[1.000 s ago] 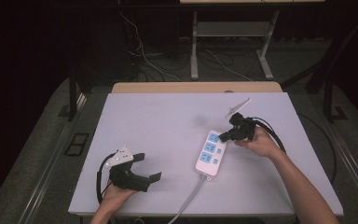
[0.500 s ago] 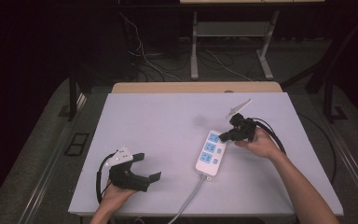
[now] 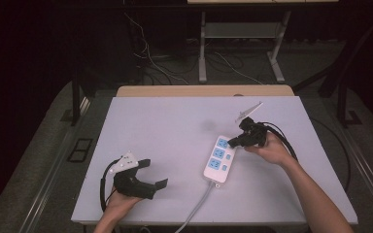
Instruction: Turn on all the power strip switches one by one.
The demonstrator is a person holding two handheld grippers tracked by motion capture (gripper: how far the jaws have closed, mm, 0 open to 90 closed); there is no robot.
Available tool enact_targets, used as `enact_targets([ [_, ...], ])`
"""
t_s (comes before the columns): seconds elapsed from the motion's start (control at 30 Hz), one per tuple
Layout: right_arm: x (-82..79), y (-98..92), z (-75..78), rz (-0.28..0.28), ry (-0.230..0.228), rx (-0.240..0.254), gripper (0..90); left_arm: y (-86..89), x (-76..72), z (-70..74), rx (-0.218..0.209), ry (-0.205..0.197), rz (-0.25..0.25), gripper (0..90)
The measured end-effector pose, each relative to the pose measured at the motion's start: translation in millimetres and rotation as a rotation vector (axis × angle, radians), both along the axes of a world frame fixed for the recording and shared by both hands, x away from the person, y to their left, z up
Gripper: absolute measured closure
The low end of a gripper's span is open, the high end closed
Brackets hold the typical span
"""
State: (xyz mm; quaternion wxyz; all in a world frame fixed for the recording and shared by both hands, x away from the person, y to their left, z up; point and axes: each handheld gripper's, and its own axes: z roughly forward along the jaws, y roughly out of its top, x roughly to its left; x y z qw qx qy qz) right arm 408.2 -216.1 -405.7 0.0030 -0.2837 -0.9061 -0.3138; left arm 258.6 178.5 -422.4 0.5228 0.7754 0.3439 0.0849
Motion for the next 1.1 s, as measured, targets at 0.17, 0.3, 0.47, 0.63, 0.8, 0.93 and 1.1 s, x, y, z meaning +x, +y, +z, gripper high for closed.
enact_targets([
  [0.17,-4.0,-1.7,6.3,0.002,-0.015,0.006,90.0,-0.4,-0.1,0.1,-0.001,0.0,-0.002,0.0],
  [0.3,-7.6,-4.1,12.0,-0.005,-0.025,0.015,89.8,-1.0,-0.3,0.2,-0.001,-0.001,-0.002,0.0],
  [0.47,-11.8,-10.1,19.7,-0.026,-0.032,0.023,89.2,-1.1,-0.9,0.6,-0.006,-0.003,-0.003,0.0],
  [0.63,-19.1,-18.3,30.0,-0.063,-0.057,0.039,74.0,-1.0,-1.7,1.3,-0.01,-0.005,-0.002,0.0],
  [0.8,-28.6,-28.3,37.2,-0.113,-0.087,0.072,46.9,-1.2,-1.9,1.4,-0.013,-0.006,0.0,0.0],
  [0.93,-36.5,-36.6,40.6,-0.175,-0.098,0.081,21.6,-0.7,-2.2,1.7,-0.015,-0.006,0.003,0.0],
  [1.1,-48.8,-49.4,42.6,-0.224,-0.063,0.108,0.3,-0.9,-2.4,1.7,-0.02,-0.004,0.008,0.0],
])
